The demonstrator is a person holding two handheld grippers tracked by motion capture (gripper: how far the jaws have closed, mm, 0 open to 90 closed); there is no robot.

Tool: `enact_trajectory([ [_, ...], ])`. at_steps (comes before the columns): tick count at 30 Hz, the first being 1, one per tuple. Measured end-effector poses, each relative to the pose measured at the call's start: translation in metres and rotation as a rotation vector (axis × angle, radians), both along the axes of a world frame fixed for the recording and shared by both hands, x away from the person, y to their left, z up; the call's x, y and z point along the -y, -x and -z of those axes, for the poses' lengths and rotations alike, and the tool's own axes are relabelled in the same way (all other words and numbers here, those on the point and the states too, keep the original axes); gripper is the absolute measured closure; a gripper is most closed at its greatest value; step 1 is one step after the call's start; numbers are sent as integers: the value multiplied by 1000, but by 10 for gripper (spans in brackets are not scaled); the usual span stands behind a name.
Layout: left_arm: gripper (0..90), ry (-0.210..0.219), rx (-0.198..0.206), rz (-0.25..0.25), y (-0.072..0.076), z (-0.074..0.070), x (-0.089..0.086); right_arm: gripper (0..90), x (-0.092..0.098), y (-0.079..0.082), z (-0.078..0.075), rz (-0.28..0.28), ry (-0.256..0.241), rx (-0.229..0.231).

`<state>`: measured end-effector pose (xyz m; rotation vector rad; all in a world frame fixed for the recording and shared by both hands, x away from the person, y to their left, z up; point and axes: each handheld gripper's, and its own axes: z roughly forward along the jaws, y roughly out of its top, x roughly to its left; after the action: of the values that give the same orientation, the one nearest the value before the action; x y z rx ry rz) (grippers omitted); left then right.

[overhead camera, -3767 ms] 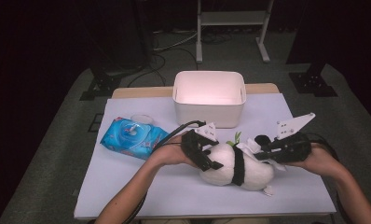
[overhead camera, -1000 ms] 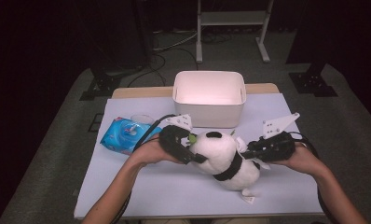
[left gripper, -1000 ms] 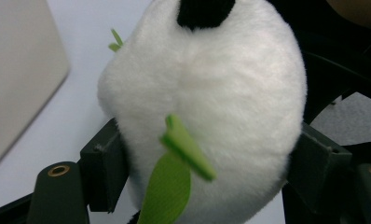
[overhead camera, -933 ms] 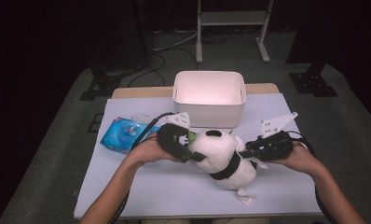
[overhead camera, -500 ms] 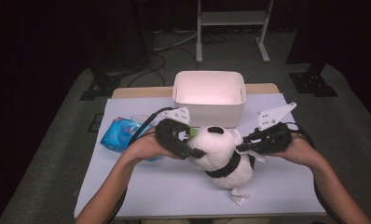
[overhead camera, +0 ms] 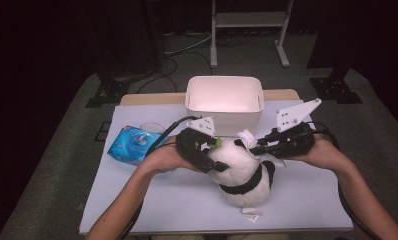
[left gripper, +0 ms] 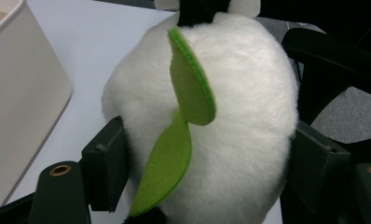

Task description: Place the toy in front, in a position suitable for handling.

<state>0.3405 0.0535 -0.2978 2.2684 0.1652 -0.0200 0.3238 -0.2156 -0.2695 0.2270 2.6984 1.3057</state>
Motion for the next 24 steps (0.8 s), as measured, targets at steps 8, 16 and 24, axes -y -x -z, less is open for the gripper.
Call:
enact_trajectory([
  [8,239,-4,12,21,2,-1,19,779,-3,4,-13,-14,-8,20],
  [16,183,-14,14,18,0,1,26,783,-6,4,-7,-3,61,16],
  [24,119,-5,12,8,-1,4,18,784,2,4,-1,18,69,7],
])
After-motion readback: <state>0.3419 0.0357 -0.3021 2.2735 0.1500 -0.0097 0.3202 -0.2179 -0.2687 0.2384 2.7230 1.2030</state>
